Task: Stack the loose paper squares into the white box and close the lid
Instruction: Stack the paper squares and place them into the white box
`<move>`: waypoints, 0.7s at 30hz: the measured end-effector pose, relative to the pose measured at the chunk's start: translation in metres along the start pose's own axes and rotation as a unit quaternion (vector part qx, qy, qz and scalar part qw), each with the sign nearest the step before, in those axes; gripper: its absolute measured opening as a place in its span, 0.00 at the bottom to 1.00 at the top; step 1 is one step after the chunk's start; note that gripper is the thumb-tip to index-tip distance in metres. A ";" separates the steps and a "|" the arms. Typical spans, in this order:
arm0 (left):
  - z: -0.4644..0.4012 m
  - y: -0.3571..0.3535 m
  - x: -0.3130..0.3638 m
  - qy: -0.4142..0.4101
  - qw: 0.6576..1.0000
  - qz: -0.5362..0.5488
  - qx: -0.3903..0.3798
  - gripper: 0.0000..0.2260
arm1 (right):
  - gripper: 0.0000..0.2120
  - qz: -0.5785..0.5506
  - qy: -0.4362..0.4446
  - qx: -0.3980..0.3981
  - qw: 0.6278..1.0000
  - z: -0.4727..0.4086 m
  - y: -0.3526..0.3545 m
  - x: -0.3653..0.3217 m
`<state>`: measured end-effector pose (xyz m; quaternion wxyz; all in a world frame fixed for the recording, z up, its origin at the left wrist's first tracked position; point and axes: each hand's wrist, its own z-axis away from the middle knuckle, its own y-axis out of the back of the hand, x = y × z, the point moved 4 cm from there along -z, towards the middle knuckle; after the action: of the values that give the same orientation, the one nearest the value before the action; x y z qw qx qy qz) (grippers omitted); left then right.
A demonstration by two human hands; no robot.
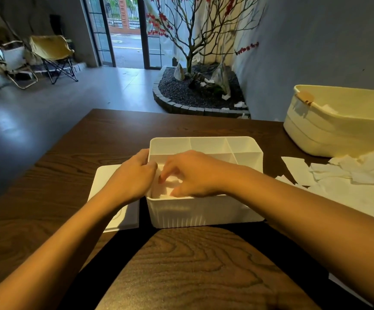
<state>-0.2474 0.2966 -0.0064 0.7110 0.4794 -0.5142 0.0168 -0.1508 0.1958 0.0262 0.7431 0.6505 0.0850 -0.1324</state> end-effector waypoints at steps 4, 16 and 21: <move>0.001 0.000 0.000 0.004 1.000 -0.003 0.014 0.18 | 0.18 0.002 0.005 -0.056 0.998 -0.008 -0.009 0.004; -0.002 0.003 0.001 0.005 0.999 -0.008 0.031 0.17 | 0.14 0.032 0.030 -0.040 0.998 -0.026 -0.023 0.002; -0.001 0.017 -0.001 0.013 0.998 -0.013 0.055 0.15 | 0.13 -0.018 0.015 -0.028 0.999 -0.029 -0.016 -0.009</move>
<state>-0.2561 0.3073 0.0040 0.6902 0.5244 -0.4969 0.0417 -0.1628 0.2232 0.0099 0.7573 0.6294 0.1112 -0.1339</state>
